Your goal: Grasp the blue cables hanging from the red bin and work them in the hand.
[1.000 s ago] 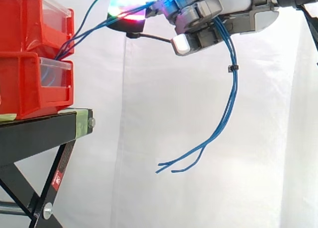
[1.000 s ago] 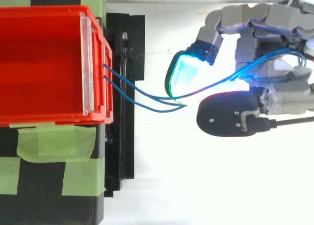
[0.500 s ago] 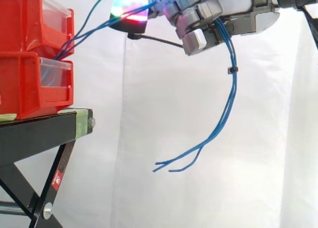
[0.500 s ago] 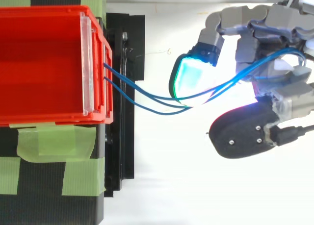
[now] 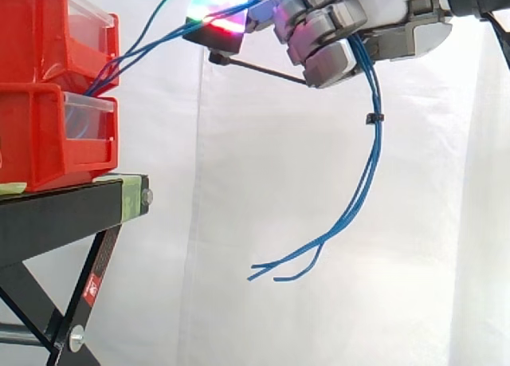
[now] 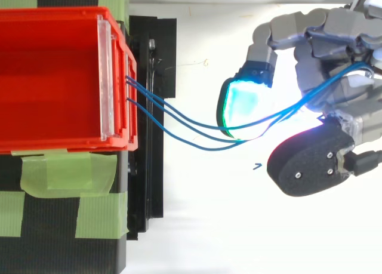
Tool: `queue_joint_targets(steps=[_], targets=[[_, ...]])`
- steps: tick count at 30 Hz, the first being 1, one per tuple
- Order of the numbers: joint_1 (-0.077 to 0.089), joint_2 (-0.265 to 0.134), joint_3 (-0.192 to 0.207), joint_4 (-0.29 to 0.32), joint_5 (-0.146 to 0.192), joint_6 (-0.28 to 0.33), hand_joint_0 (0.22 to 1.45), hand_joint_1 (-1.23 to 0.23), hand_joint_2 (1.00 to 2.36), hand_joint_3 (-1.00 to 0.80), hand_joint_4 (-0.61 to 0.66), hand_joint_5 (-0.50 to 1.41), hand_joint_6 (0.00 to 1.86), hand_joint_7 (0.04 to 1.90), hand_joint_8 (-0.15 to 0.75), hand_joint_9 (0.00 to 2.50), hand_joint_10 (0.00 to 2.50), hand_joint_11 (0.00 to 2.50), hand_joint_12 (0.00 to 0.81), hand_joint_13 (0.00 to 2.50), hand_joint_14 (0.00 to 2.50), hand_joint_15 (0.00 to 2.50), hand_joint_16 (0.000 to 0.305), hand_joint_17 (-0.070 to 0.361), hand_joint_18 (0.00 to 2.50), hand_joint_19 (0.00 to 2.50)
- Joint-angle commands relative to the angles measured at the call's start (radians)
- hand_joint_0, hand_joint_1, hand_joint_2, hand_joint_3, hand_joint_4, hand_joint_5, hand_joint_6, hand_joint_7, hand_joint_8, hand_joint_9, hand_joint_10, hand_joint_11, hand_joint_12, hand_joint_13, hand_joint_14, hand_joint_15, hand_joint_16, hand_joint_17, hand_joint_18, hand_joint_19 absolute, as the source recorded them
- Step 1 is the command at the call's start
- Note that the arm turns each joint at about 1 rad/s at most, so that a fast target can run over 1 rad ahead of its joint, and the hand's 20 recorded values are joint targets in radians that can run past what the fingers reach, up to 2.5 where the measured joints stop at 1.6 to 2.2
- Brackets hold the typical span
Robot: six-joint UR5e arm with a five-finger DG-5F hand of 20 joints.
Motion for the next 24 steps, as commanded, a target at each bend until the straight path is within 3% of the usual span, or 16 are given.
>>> queue_joint_targets(steps=[1,7,12,20,24], targets=[[0.0,-0.001,-0.001,0.001,0.0,0.002,0.75,-0.66,1.0,-0.93,0.26,0.35,0.58,1.24,0.456,0.71,2.5,2.5,0.498,0.96,2.5,1.66,0.054,0.121,1.4,1.21],[0.007,-0.001,0.001,-0.001,0.0,0.002,0.79,-0.65,1.0,-0.9,0.24,0.41,0.58,1.26,0.456,0.84,2.5,2.5,0.494,1.04,2.5,1.68,0.051,0.114,1.48,1.27],[0.007,0.001,0.001,0.001,0.0,-0.002,0.86,-0.65,1.01,-0.73,0.21,0.47,0.56,1.29,0.446,0.91,2.5,2.5,0.482,1.08,2.5,1.72,0.048,0.109,1.52,1.33],[0.008,-0.001,-0.001,0.024,0.014,-0.011,0.84,-0.68,1.02,-0.45,0.13,0.55,0.44,1.35,0.422,0.96,2.5,2.5,0.478,1.11,2.5,1.76,0.048,0.109,1.55,1.31],[0.008,-0.001,-0.001,0.039,0.025,-0.021,0.83,-0.7,1.02,-0.27,0.13,0.61,0.37,1.38,0.401,1.0,2.5,2.5,0.484,1.15,2.5,1.7,0.058,0.13,1.6,1.12]])
